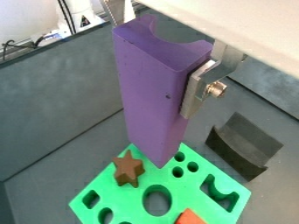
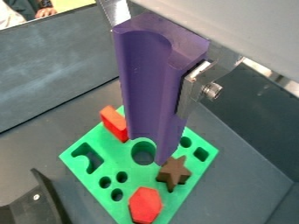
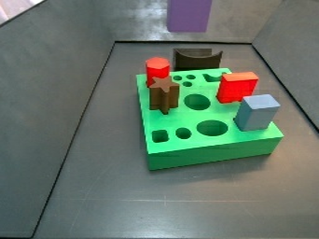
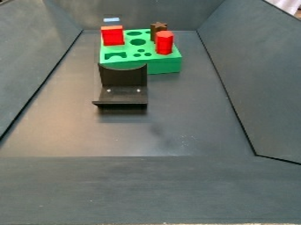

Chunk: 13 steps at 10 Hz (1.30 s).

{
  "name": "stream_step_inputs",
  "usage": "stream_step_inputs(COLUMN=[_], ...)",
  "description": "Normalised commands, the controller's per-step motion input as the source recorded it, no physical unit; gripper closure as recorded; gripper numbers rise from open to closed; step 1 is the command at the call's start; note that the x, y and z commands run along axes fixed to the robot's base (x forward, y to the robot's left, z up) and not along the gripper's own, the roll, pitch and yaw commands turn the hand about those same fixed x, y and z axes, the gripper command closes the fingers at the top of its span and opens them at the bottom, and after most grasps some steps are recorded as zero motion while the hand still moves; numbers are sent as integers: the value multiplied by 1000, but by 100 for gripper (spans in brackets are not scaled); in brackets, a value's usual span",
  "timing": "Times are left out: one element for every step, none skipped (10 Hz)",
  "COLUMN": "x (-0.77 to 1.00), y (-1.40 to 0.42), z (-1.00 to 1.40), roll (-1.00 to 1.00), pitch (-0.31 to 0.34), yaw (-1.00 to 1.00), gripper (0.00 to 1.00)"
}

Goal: Pick up the arch object. Move up. Rotate the arch object. Move to above the board. Insert the arch object.
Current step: Insert the arch object.

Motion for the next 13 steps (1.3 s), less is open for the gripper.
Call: stream_step_inputs(x=[1000,1000,1000,1000,1000,1000,1000,1000,1000,1000,1000,1000,1000], y=[403,377,386,389,380,360,269,274,280,263,240,100,-80], z=[-203,-169,-234,-246,-277,-280,-177,-163,-160,-120,-120,-186,-454], roll=[0,14,31,17,0,0,39,103,117,181,229,184,0], pitch=[0,20,47,50,24,21,13,21,24,30,44,44,-23], yaw=[57,69,69,69,74,86,63,29,17,3,23,6,0], gripper=[100,100,100,100,100,100,100,100,100,100,100,100,100])
